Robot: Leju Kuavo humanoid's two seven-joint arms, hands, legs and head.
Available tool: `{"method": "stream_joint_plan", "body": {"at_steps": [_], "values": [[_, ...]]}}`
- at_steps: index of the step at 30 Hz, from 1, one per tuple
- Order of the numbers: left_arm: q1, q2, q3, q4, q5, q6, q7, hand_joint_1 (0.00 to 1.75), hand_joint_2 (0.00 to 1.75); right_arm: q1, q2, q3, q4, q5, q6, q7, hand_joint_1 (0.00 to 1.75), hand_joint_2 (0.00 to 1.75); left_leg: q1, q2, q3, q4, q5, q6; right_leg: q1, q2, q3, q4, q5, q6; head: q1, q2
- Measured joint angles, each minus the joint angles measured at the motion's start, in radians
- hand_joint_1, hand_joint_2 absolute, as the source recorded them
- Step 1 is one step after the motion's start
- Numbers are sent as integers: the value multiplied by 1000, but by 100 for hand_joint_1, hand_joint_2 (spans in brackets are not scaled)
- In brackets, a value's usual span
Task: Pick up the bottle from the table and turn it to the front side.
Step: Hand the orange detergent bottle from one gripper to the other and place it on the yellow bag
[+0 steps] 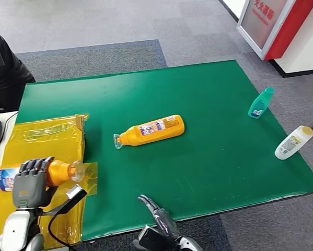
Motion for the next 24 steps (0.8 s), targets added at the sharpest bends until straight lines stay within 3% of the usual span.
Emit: {"method": "stream_joint_plan", "body": {"at_steps": [6,14,19,21,24], "values": [[-74,-14,-87,104,0,-26,-24,175,175,-9,0,12,12,0,4,4,0,175,0,0,0,0,0,0,0,0,0,0,0,0,0,0],[-103,-50,-131,161,0,-63,-35,175,175,-14,0,18,18,-1,4,9,0,175,1,0,0,0,0,0,0,1,0,0,0,0,0,0],[-108,-78,-136,176,-2,-163,-37,169,175,-14,0,18,20,-2,1,23,0,175,1,0,1,0,0,0,0,1,-1,0,0,0,0,0],[-108,-90,-135,179,-2,-196,-30,145,175,-14,0,18,20,-2,-3,28,0,175,1,0,2,0,0,0,0,1,-1,0,0,0,0,0],[-107,-108,-129,180,-1,-228,-8,27,175,-14,0,18,22,-2,-12,34,0,175,1,0,2,0,0,0,0,1,-1,0,0,0,0,0]]}}
